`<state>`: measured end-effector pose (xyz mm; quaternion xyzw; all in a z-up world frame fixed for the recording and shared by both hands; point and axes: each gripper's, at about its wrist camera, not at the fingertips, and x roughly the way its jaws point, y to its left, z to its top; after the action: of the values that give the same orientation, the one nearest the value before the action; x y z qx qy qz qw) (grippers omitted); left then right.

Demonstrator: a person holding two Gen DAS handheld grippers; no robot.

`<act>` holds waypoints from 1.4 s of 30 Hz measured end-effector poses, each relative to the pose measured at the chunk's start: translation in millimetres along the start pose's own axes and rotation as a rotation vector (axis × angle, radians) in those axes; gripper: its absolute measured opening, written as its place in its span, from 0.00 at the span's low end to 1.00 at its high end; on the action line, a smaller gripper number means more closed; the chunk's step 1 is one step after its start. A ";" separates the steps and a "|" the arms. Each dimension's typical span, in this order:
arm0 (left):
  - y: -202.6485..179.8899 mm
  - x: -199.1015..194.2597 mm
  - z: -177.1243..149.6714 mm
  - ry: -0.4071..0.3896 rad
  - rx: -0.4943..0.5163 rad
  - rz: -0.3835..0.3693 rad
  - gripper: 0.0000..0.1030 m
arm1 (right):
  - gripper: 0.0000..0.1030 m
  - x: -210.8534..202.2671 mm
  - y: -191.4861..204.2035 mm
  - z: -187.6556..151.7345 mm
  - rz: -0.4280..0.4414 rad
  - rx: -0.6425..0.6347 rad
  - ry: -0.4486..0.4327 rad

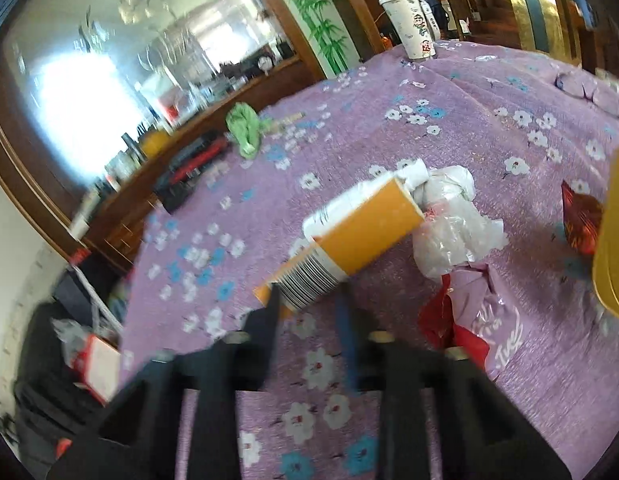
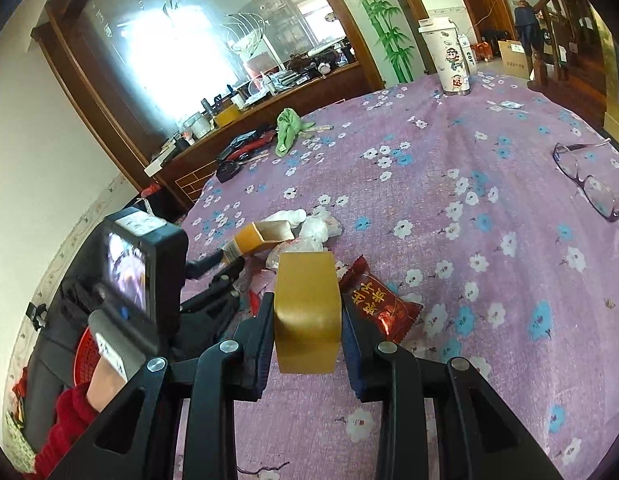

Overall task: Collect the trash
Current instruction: 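Grasp the orange medicine box with the left tool while the right grasps the tan tape roll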

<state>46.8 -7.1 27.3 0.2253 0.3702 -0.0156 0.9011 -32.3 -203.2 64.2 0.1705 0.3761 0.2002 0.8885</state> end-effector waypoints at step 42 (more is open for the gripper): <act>-10.1 22.3 9.6 -0.066 0.142 -0.026 0.32 | 0.32 -7.2 -11.0 -3.1 0.038 0.037 -0.002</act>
<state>67.4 -17.0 14.2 0.2829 0.3411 -0.0611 0.8944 -36.7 -215.7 61.5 0.1940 0.3754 0.2098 0.8817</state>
